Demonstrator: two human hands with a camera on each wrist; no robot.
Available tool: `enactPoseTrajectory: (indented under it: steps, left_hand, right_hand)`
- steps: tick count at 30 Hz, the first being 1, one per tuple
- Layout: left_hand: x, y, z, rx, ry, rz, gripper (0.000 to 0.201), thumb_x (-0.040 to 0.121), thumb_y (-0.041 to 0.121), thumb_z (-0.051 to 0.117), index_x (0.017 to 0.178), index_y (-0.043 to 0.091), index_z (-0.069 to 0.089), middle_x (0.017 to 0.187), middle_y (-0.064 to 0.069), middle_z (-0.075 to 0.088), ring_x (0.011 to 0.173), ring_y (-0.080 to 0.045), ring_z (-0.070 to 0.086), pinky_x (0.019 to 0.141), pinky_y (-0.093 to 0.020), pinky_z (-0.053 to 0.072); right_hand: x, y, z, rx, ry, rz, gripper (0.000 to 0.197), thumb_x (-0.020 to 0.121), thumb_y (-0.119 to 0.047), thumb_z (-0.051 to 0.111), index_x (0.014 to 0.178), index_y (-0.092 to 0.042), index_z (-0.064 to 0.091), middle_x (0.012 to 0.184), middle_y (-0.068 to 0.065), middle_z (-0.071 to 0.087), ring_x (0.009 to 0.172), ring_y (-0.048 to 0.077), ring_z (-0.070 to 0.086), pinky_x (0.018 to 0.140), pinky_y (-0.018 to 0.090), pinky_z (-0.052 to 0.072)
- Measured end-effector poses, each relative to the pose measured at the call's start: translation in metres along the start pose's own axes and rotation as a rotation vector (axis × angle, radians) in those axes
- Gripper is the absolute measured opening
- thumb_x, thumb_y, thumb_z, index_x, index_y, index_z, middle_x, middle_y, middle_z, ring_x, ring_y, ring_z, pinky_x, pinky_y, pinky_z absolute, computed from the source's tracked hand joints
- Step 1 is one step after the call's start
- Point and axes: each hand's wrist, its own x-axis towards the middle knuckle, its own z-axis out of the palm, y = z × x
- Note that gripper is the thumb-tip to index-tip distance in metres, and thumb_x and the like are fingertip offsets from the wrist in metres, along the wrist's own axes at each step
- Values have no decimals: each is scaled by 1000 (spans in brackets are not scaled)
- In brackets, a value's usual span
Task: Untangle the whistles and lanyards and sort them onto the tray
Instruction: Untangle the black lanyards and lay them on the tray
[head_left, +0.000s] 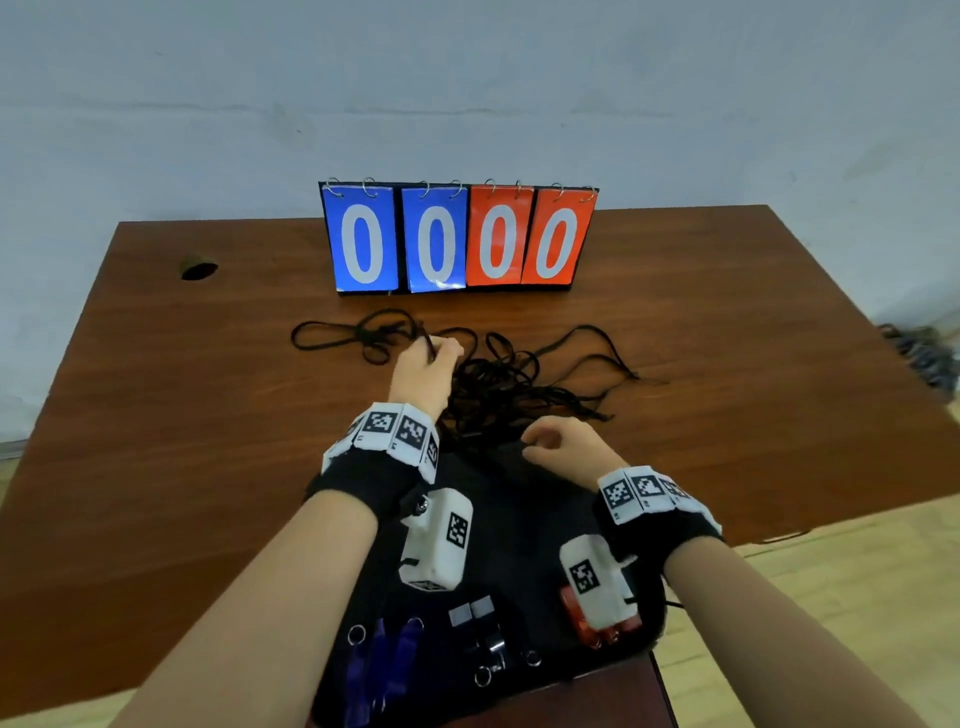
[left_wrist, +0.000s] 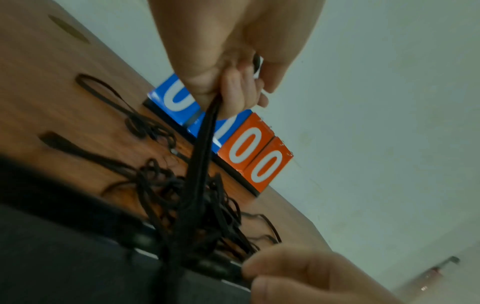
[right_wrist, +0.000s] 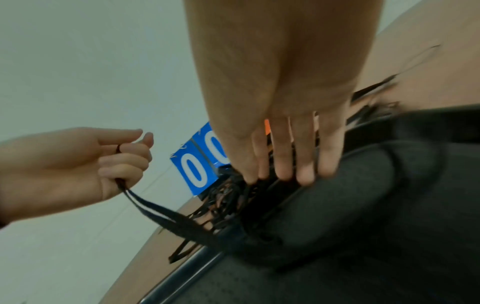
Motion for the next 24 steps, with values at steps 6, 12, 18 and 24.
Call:
enactPoseTrajectory:
  steps: [6,12,18,24]
  left_hand:
    - [-5,-11,55,-6,-144,-33,37,101,29,28,73,16,50,55,-3,46,24,-4,33,30,-14,27]
    - [8,-22,85,-3,-49,-82,38,100,30,30,71,17,51,53,-3,44,24,-4,29,32,-15,23]
    - [8,-30,113,225,-178,21,34,100,22,31,110,9,61,101,-2,63,94,-14,58,83,-23,42]
    - [0,-29,139,376,-336,65,35,101,20,30,122,7,54,116,-7,59,110,-20,53,93,-26,37]
  right_hand:
    - [16,56,-23,50,451,153,30,88,-10,55,118,-9,57,113,13,56,106,28,55,87,33,43]
    - [46,86,-29,-110,262,185,30,90,-12,54,120,-5,57,127,16,46,117,34,48,97,37,41]
    - [51,92,-39,-153,268,-53,21,92,-16,53,107,-7,64,115,11,58,114,26,50,91,33,41]
    - [35,66,-68,264,169,-293,10,90,-10,57,91,-15,66,93,9,69,81,5,60,75,4,43]
